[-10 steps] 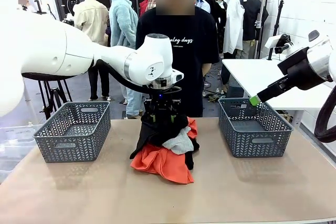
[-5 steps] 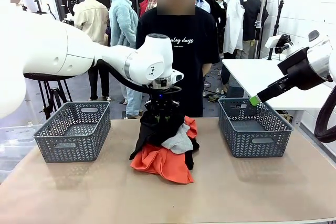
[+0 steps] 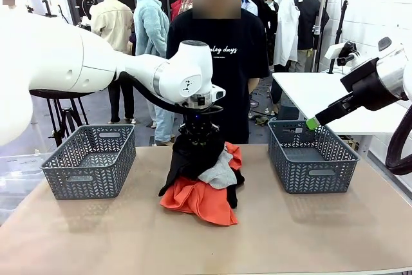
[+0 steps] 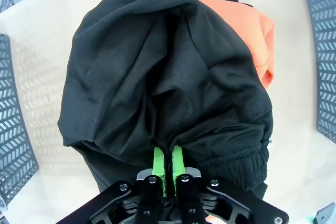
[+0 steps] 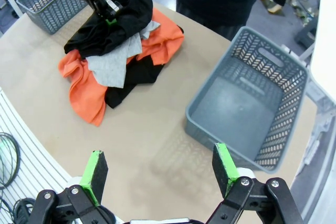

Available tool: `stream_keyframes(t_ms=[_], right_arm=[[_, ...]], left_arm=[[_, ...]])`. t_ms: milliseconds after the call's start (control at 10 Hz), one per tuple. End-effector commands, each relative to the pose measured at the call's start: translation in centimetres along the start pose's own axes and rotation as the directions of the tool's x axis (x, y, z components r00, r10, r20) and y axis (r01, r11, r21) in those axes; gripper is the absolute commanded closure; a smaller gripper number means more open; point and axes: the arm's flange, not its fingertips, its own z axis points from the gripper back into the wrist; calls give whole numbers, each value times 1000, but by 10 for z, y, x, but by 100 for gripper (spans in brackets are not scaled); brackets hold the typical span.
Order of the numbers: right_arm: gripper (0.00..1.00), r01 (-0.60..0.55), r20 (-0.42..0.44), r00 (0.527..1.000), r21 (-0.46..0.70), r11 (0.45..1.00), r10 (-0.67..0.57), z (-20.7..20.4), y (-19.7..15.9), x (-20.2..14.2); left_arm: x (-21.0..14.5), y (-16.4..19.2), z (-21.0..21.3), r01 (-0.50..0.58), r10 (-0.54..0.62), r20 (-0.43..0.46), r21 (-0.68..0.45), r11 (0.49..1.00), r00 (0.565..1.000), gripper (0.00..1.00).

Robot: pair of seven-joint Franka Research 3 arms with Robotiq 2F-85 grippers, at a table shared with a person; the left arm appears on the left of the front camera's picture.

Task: Sort the tops and bottoms.
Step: Lift clothes from the center of the table with your left hand.

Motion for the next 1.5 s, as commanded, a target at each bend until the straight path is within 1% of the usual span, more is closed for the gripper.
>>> stream_keyframes(t_ms=[0, 100, 500, 700, 800, 900, 1100, 1400], right_arm=[[0, 4, -1, 1000, 20, 1000, -4, -1, 0, -1], [0, 4, -1, 1000, 20, 1000, -4, -1, 0, -1], [0, 4, -1, 1000, 20, 1000, -4, -1, 0, -1], [0, 4, -1, 1000, 20, 1000, -4, -1, 0, -1], [0, 4, -1, 1000, 20, 1000, -4, -1, 0, -1], [0, 4, -1, 1000, 20, 1000, -4, -1, 0, -1], [0, 4, -1, 1000, 20, 1000, -4, -1, 0, -1], [0, 4, -1, 1000, 20, 1000, -4, -1, 0, -1]], left_arm=[[-9, 6, 10, 8, -10, 44, 34, 999, 999, 100], [0, 0, 0, 0, 0, 0, 0, 1000, 1000, 100], [0, -1, 1, 4, -4, 4, 2, 1000, 1000, 100], [-11, -9, 68, 42, -44, 77, 38, 998, 996, 100], [-16, -10, 94, 51, -55, 77, 44, 998, 996, 100], [-22, -12, 116, 62, -66, 94, 39, 997, 993, 100], [-33, -11, 159, 125, -125, 137, 8, 992, 983, 100], [-48, -14, 206, 209, -206, 208, 11, 978, 956, 100]])
